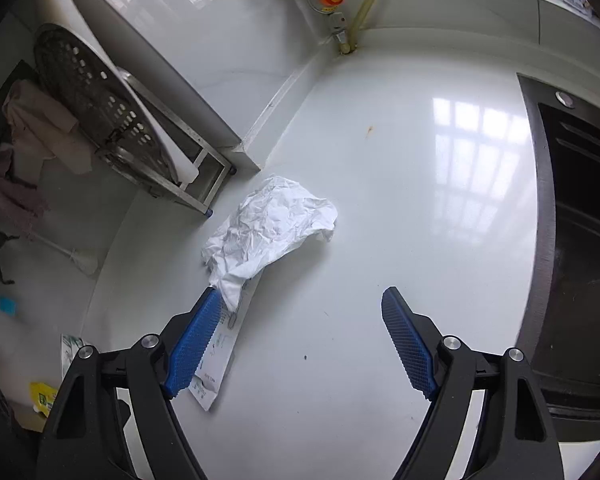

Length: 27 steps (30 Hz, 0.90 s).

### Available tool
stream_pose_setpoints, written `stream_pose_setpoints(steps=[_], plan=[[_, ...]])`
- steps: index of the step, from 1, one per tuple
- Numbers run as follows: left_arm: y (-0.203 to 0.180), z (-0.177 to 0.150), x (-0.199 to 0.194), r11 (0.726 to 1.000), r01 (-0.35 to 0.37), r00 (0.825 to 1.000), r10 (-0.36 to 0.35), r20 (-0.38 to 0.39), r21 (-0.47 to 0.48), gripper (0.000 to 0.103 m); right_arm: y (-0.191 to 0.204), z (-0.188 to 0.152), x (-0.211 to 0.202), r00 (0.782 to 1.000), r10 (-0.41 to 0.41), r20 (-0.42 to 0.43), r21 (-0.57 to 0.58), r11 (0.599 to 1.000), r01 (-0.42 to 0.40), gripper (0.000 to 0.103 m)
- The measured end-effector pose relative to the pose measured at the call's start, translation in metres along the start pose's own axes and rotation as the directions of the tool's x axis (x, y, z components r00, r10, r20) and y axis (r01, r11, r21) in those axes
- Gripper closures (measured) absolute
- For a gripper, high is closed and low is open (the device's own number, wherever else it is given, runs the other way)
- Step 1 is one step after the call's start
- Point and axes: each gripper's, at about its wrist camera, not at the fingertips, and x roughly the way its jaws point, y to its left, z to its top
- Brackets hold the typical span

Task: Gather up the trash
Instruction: 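Move both open tools up to the counter toward the LOVE packet and tissue, then grasp the LOVE toothbrush packet with the left tool while the right tool grasps the white tissue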

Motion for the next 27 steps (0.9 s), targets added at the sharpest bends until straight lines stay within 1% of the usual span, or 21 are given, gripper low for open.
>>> stream_pose_setpoints(steps=[3,5,10,14,16,17,18,20,21,22,23,27], plan=[[0.003,0.005,0.010,1.000,-0.015,1.000,0.015,-0.013,0.001,0.006,-0.007,0.011,0.021,1.000,-0.001,-0.023,0.075,0.997,0.002,0.024],[0.005,0.006,0.014,1.000,-0.016,1.000,0.016,-0.015,-0.006,0.006,-0.012,0.016,0.034,0.999,0.021,-0.048,0.130,0.991,-0.014,0.024],[0.009,0.007,0.023,0.999,-0.029,0.999,0.029,-0.034,-0.015,0.006,-0.017,0.022,0.062,0.995,0.033,-0.096,0.209,0.978,-0.012,0.024],[0.012,0.006,0.027,0.999,-0.037,0.998,0.036,-0.045,-0.017,0.006,-0.016,0.026,0.081,0.992,0.021,-0.126,0.232,0.973,0.009,0.025],[0.012,0.007,0.031,0.999,-0.040,0.998,0.039,-0.051,-0.014,0.006,-0.013,0.028,0.082,0.994,0.021,-0.109,0.221,0.975,0.003,0.025],[0.011,0.008,0.034,0.999,-0.040,0.998,0.039,-0.052,-0.012,0.006,-0.011,0.029,0.083,0.994,0.029,-0.109,0.214,0.977,-0.005,0.029],[0.011,0.009,0.036,0.999,-0.039,0.998,0.038,-0.052,-0.012,0.006,-0.010,0.029,0.084,0.993,0.027,-0.112,0.206,0.978,-0.004,0.035],[0.009,0.012,0.040,0.999,-0.032,0.998,0.031,-0.048,-0.010,0.006,-0.008,0.029,0.085,0.993,0.021,-0.119,0.186,0.983,0.002,0.072],[0.007,0.013,0.043,1.000,-0.026,0.999,0.025,-0.047,-0.007,0.006,-0.008,0.028,0.086,0.992,0.024,-0.124,0.178,0.984,-0.002,0.080],[0.005,0.014,0.045,1.000,-0.021,0.999,0.020,-0.046,-0.004,0.006,-0.009,0.028,0.085,0.992,0.028,-0.122,0.172,0.985,-0.007,0.090],[0.003,0.016,0.047,1.000,-0.012,0.999,0.012,-0.043,0.000,0.006,-0.009,0.027,0.083,0.993,0.027,-0.114,0.162,0.987,-0.008,0.097],[-0.007,0.019,0.061,0.999,0.023,0.999,-0.022,-0.043,0.024,0.006,-0.012,0.029,0.066,0.997,0.019,-0.069,0.129,0.992,-0.010,0.098]])
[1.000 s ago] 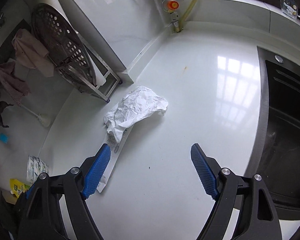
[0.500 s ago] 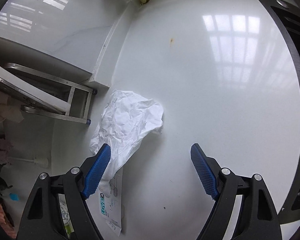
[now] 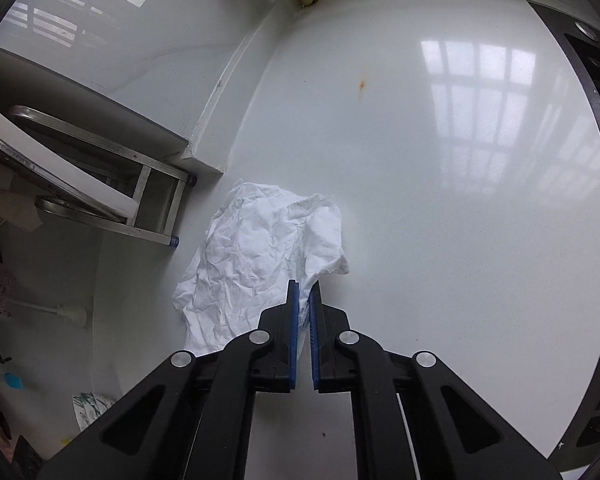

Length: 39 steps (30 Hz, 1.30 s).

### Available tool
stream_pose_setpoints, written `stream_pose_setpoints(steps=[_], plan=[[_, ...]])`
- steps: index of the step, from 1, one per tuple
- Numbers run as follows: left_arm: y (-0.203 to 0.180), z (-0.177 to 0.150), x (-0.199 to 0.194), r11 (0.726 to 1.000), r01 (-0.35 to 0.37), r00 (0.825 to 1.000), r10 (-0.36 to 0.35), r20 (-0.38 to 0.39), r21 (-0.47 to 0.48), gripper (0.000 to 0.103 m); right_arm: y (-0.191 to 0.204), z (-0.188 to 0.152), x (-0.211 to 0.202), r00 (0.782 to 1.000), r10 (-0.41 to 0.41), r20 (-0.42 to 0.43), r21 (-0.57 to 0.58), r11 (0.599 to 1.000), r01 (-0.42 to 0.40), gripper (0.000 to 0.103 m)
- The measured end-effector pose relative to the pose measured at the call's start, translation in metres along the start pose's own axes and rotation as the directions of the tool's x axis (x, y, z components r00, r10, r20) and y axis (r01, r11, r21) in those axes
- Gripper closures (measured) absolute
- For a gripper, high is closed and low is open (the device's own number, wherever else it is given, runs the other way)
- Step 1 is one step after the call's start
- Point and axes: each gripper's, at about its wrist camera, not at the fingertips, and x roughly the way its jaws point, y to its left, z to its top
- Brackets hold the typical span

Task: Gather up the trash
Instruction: 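Grasp the LOVE toothbrush packet with the left tool while the right tool grasps the white tissue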

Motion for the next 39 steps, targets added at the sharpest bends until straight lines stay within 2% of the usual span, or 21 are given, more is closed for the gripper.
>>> stream_pose_setpoints(steps=[7,12,19,22,28,34,36,38,39], plan=[[-0.019,0.004,0.020,0.998,0.029,1.000,-0.029,-0.008,0.058,0.006,-0.034,0.006,-0.035,0.999,-0.023,0.050,0.021,1.000,0.022,0.099],[-0.038,0.006,0.033,0.986,0.049,0.999,-0.049,-0.004,0.160,0.006,-0.059,0.007,-0.050,0.997,-0.049,0.054,0.052,0.998,0.046,0.099],[-0.052,0.006,0.052,0.934,0.078,0.997,-0.074,-0.027,0.349,0.006,-0.092,0.003,-0.079,0.993,-0.085,0.076,0.081,0.994,0.079,0.099],[-0.057,0.009,0.053,0.913,0.093,0.996,-0.090,-0.027,0.397,0.006,-0.103,-0.001,-0.086,0.992,-0.093,0.083,0.095,0.992,0.085,0.099],[-0.072,0.014,0.069,0.887,0.127,0.992,-0.104,-0.075,0.444,0.006,-0.111,-0.006,-0.095,0.992,-0.084,0.092,0.116,0.991,0.073,0.099],[-0.082,0.012,0.076,0.887,0.139,0.990,-0.111,-0.088,0.440,0.007,-0.104,-0.010,-0.099,0.993,-0.075,0.095,0.098,0.993,0.066,0.099],[-0.084,0.011,0.074,0.888,0.155,0.988,-0.129,-0.090,0.433,0.013,-0.103,-0.013,-0.099,0.993,-0.075,0.091,0.095,0.993,0.066,0.099],[-0.084,0.011,0.072,0.888,0.199,0.980,-0.169,-0.108,0.414,0.032,-0.101,-0.015,-0.098,0.993,-0.077,0.089,0.093,0.993,0.069,0.099],[-0.084,0.010,0.071,0.889,0.212,0.977,-0.181,-0.115,0.406,0.036,-0.101,-0.016,-0.099,0.993,-0.076,0.086,0.092,0.993,0.068,0.099]])
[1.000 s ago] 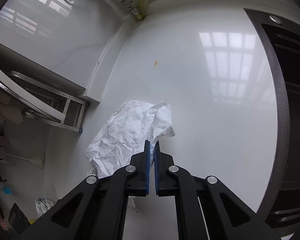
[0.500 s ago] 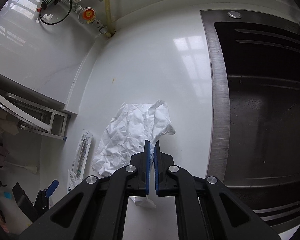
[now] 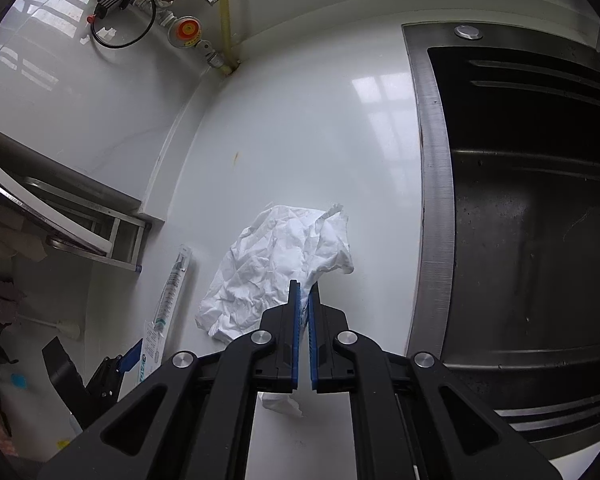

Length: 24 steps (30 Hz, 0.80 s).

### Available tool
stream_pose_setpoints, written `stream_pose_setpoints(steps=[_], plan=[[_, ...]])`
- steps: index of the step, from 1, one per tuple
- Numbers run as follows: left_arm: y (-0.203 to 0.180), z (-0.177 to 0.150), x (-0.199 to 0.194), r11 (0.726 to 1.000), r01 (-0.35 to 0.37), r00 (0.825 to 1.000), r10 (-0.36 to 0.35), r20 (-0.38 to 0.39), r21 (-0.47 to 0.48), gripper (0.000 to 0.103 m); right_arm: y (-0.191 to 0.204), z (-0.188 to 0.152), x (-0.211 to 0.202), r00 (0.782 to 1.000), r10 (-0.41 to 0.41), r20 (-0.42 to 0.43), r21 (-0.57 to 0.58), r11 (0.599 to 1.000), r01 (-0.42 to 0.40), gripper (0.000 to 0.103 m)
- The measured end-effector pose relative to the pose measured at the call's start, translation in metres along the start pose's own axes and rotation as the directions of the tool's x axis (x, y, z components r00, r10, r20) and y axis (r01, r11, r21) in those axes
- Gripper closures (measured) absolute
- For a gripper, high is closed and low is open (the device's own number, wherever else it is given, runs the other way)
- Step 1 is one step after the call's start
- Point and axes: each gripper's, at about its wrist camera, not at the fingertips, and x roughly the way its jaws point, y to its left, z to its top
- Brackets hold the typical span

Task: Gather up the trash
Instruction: 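Grasp the LOVE toothbrush packet with the left tool while the right tool grasps the white tissue, then carry the LOVE packet and tissue down over the wastebasket with both tools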

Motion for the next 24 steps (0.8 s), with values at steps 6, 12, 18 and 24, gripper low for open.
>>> stream_pose_setpoints(steps=[6,12,18,24], plan=[[-0.002,-0.002,-0.004,0.999,0.002,1.000,-0.003,-0.017,-0.033,0.050,0.003,-0.004,-0.005,1.000,0.015,-0.008,-0.007,1.000,-0.015,0.099],[-0.005,-0.011,-0.034,0.995,0.002,0.999,0.002,0.040,-0.099,0.050,0.007,-0.011,-0.021,0.999,0.033,0.003,-0.024,0.999,-0.033,0.099],[-0.017,-0.027,-0.076,0.989,0.020,0.995,-0.006,0.099,-0.146,0.051,0.012,-0.027,-0.045,0.998,0.056,0.006,-0.054,0.997,-0.055,0.099],[-0.033,-0.047,-0.114,0.987,0.022,0.990,0.000,0.139,-0.161,0.051,0.013,-0.053,-0.080,0.997,0.078,0.026,-0.081,0.994,-0.076,0.099]])
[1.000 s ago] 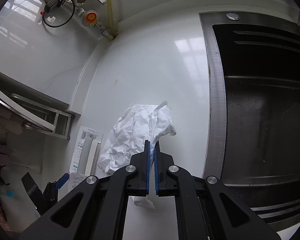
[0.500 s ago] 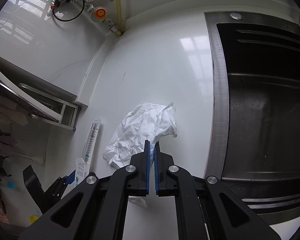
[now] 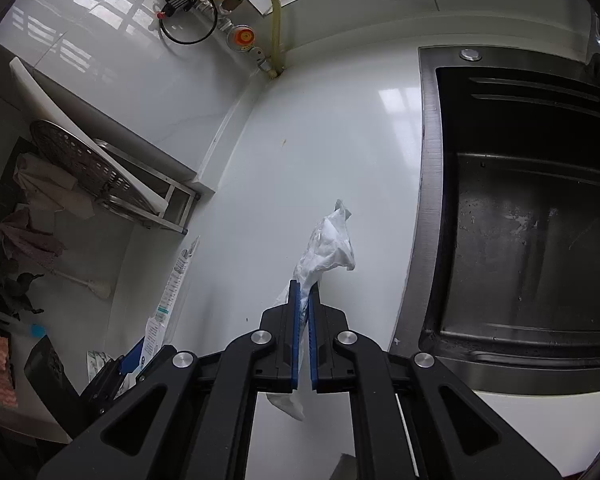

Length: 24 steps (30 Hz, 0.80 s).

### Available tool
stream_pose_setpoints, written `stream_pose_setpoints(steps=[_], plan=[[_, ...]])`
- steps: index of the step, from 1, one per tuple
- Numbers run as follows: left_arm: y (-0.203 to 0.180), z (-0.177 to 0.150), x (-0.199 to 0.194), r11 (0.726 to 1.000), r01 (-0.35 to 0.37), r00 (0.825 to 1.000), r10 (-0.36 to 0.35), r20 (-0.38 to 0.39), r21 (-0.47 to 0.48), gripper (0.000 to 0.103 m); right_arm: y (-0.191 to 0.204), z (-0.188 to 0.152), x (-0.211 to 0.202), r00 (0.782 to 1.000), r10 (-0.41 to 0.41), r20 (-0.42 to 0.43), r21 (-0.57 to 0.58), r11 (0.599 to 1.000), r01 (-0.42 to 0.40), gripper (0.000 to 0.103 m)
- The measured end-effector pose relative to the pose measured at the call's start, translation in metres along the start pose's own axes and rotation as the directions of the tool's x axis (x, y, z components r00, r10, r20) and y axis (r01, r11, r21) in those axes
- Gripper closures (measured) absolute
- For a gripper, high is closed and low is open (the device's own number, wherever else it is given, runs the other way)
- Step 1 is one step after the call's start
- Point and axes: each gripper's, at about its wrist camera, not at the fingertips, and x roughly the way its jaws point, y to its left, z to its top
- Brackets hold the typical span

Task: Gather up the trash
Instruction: 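Carry the LOVE packet and tissue down over the wastebasket with both tools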

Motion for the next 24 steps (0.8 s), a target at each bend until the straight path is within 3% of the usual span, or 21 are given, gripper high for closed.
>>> stream_pose_setpoints(steps=[11,24], plan=[[-0.052,-0.057,-0.068,0.997,-0.045,0.998,0.048,0.040,-0.064,0.051,-0.018,-0.047,-0.067,0.998,0.042,-0.038,-0.073,0.996,-0.045,0.099],[-0.185,-0.142,-0.117,0.976,-0.099,0.993,0.108,0.038,-0.196,0.051,-0.111,-0.109,-0.156,0.980,0.134,-0.146,-0.188,0.969,-0.160,0.099]])
